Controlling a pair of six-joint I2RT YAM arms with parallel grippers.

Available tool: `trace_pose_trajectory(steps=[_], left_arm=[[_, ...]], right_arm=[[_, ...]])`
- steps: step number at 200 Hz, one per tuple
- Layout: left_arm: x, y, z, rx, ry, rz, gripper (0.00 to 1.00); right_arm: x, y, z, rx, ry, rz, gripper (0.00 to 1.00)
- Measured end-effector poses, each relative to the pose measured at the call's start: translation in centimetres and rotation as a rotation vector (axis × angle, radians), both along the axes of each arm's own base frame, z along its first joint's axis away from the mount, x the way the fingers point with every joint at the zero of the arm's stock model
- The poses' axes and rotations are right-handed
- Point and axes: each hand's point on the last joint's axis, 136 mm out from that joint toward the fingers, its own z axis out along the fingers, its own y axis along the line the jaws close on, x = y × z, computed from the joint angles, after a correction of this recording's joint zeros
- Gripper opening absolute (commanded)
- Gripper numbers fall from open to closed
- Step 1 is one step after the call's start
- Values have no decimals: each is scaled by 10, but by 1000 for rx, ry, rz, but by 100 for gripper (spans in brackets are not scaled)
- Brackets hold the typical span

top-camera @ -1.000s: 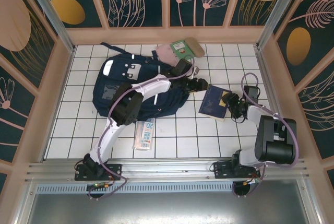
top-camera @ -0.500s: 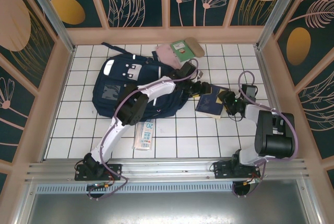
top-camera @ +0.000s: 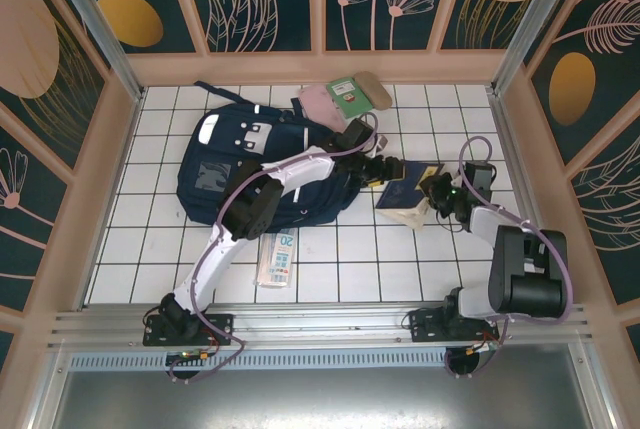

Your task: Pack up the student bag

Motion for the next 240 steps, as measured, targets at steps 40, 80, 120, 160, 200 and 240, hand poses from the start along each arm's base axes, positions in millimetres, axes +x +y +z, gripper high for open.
trace_pose_trajectory(steps=[40, 80, 120, 160, 200, 240], left_arm=[[-7, 52, 13, 16, 24, 58, 77], [-7, 89, 33, -75, 82, 155, 77], [-16, 82, 40, -226, 183, 191, 76], [-16, 71, 69, -386, 215, 194, 74], [-21, 59, 92, -470, 214, 174, 59], [-35, 48, 104, -502, 220, 133, 26]], right_arm=[[-2, 0, 34, -4, -68, -2, 16], [1, 2, 84, 20, -188, -21, 16], [-2, 20, 101, 77, -206, -5, 15], [-6, 36, 102, 118, -185, 14, 16], [-6, 42, 108, 147, -192, 14, 16], [-6, 48, 110, 162, -190, 17, 17]])
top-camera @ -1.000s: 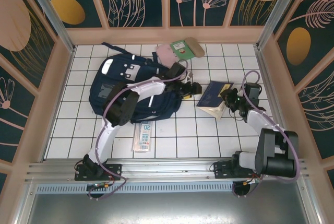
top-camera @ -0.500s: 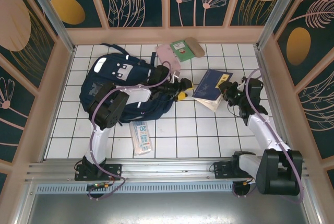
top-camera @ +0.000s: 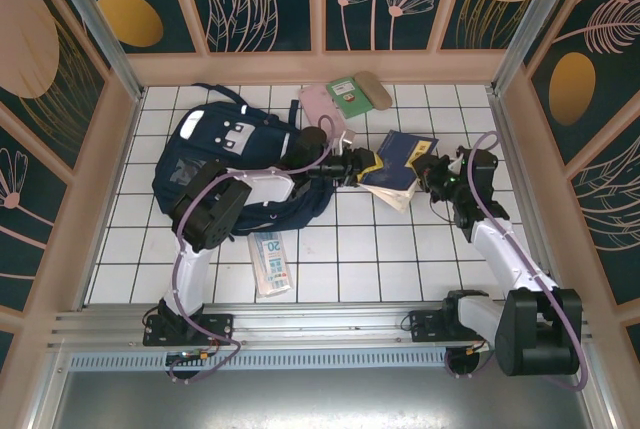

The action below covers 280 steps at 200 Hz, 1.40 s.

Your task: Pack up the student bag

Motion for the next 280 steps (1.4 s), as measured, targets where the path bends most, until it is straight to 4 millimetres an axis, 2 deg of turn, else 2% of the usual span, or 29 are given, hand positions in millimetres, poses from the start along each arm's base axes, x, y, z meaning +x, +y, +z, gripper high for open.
trace_pose_trajectory(steps=[24, 42, 68, 84, 109, 122, 137, 151, 176, 194, 205, 221, 239, 261, 280], left_arm=[[0, 1, 5, 8, -25, 0, 11], [3, 4, 9, 21, -44, 13, 2], [9, 11, 9, 51, -64, 34, 0], [15, 16, 6, 90, -81, 46, 0], [24, 26, 3, 192, -150, 50, 0], [28, 30, 11, 259, -241, 34, 0], [32, 38, 33, 325, -386, 14, 0], [30, 48, 63, 388, -544, -4, 0], [22, 74, 116, 493, -807, -10, 0], [3, 97, 135, 544, -991, -28, 0], [-18, 116, 131, 587, -1104, -52, 0], [-61, 145, 120, 638, -1291, -122, 0], [-97, 163, 115, 642, -1464, -194, 0], [-117, 177, 120, 631, -1646, -209, 0], [-123, 182, 117, 638, -1751, -224, 0]], right_arm=[[0, 0, -1, -5, 4, -3, 25], [-1, -1, -2, -15, 6, -10, 37], [-2, -1, 3, -33, -2, -2, 64], [1, -3, 12, -62, -10, -3, 73], [6, -13, 36, -189, -41, -47, 80], [5, -23, 50, -275, -81, -83, 81], [0, -33, 61, -358, -135, -104, 76], [-2, -34, 71, -431, -208, -81, 75], [-11, -15, 86, -552, -430, 42, 74], [-25, 7, 93, -642, -586, 157, 75], [-31, 21, 100, -696, -674, 222, 75], [-42, 44, 108, -794, -808, 336, 75], [-60, 75, 112, -864, -944, 487, 75], [-86, 109, 115, -939, -1113, 675, 76], [-97, 125, 115, -999, -1214, 775, 76]])
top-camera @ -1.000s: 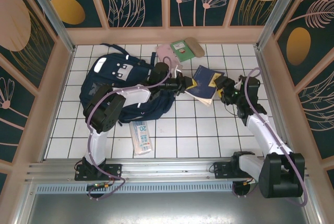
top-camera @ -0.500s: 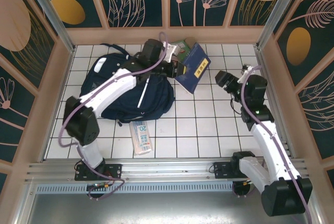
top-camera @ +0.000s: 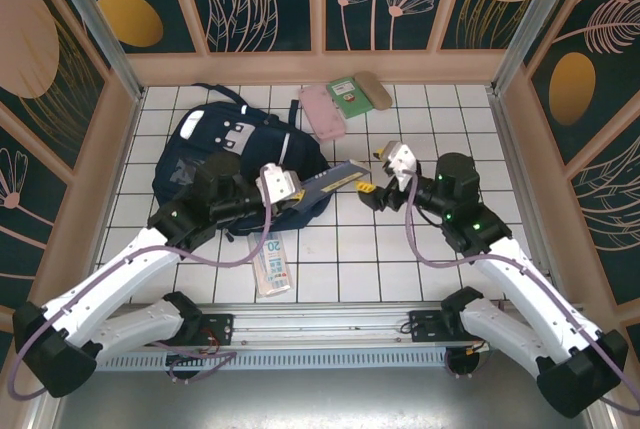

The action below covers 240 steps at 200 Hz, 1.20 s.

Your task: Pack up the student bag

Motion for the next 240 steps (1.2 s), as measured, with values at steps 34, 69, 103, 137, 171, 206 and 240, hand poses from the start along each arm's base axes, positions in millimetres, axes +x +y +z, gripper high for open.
trace_pose_trajectory(steps=[34, 69, 103, 137, 171, 206, 240], left_arm=[[-7, 5, -11, 46, -93, -42, 0], [-15, 7, -12, 52, -149, -86, 0], [-19, 5, -8, 40, -178, -115, 0], [-8, 10, -6, 36, -192, -58, 42], [14, 15, 11, -72, -159, 116, 83], [66, 31, 17, -185, 44, 406, 84], [137, 40, -2, -238, 312, 690, 81]], right_arm=[[-2, 6, -8, -100, -97, 58, 76], [-11, 19, -7, -143, -162, 137, 72], [-28, 44, -11, -174, -165, 262, 22], [-32, 55, -18, -195, -125, 308, 0], [-16, 40, -20, -150, -40, 184, 0], [18, 2, -20, 9, 144, -134, 0], [70, -48, -28, 188, 416, -500, 0]])
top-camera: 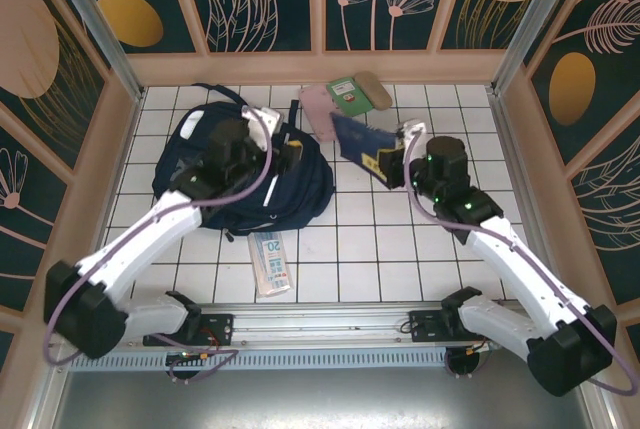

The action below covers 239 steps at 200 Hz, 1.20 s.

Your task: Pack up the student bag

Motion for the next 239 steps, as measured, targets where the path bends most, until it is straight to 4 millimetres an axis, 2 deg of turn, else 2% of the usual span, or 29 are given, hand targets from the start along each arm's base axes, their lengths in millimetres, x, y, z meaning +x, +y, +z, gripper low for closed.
trace_pose_trajectory(steps=[12, 27, 36, 63, 88, 112, 139, 160, 176, 214, 229, 239], left_arm=[[18, 1, -18, -32, 96, 53, 79], [30, 3, -48, -72, 229, 86, 69], [36, 6, -69, -98, 313, 112, 63], [46, 21, -125, -120, 504, 189, 57], [45, 25, -154, -122, 602, 213, 52], [43, 18, -164, -137, 646, 194, 50], [40, 15, -177, -138, 684, 184, 41], [39, 13, -186, -133, 707, 177, 21], [39, 11, -191, -134, 722, 170, 0], [41, 8, -184, -117, 716, 147, 0], [42, 10, -172, -108, 697, 152, 0], [41, 13, -157, -104, 674, 154, 0]], right_arm=[[9, -15, -9, 69, 79, -96, 0], [10, -22, -18, 141, 161, -151, 0], [8, -20, -21, 181, 198, -155, 0], [2, -13, -28, 253, 272, -145, 0], [-2, -10, -35, 278, 311, -134, 0], [-1, -8, -40, 284, 334, -128, 0], [-2, -11, -49, 285, 352, -132, 0], [-3, -12, -55, 290, 369, -134, 0], [-4, -12, -58, 294, 379, -133, 0], [-3, -15, -62, 300, 388, -144, 0], [-1, -20, -64, 311, 396, -170, 0], [1, -26, -66, 326, 405, -197, 0]])
